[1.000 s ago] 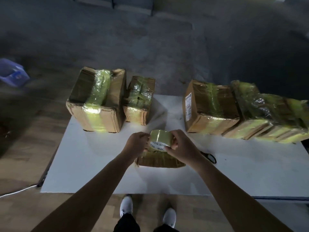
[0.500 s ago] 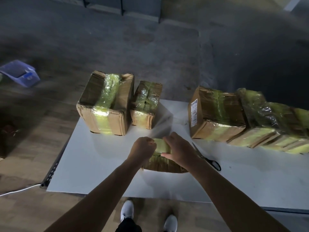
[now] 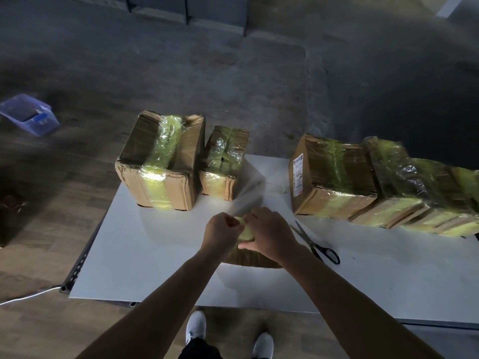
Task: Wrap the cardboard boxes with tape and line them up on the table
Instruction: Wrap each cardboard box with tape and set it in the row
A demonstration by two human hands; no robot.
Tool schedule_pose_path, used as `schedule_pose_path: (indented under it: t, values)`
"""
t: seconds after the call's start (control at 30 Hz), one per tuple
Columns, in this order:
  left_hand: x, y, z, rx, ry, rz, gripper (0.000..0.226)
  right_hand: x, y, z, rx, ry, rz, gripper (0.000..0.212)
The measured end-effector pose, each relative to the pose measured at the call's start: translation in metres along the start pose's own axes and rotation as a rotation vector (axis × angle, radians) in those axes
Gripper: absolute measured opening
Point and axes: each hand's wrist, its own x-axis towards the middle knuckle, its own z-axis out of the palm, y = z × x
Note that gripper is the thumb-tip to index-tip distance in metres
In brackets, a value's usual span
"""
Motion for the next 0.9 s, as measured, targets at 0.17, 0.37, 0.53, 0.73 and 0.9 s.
schedule_pose_path:
  t: [0.17,0.37,0.53,0.73,0.9]
  values:
    - [0.003,-0.001,-0.013,-0.075,-0.085,-0.024,0.005,-0.003,0.008,-0.001,0.347,-0.14,0.048,0.071]
    - [0.012,-0.004,-0.038,-0.143,-0.146,-0.055,0.005,-0.009,0.028,-0.003,0.728,-0.372,0.185,0.061]
    - [0.015,-0.009,-0.046,-0.159,-0.203,-0.093,0.009,-0.006,0.024,-0.01,0.849,-0.357,0.167,0.053]
    - [0.018,-0.018,-0.045,-0.159,-0.137,-0.12,0.012,0.008,0.024,-0.028,0.633,-0.408,0.018,0.047]
    - [0.03,-0.024,-0.053,-0.185,-0.156,-0.135,0.005,0.013,0.024,-0.032,0.615,-0.461,0.037,0.045]
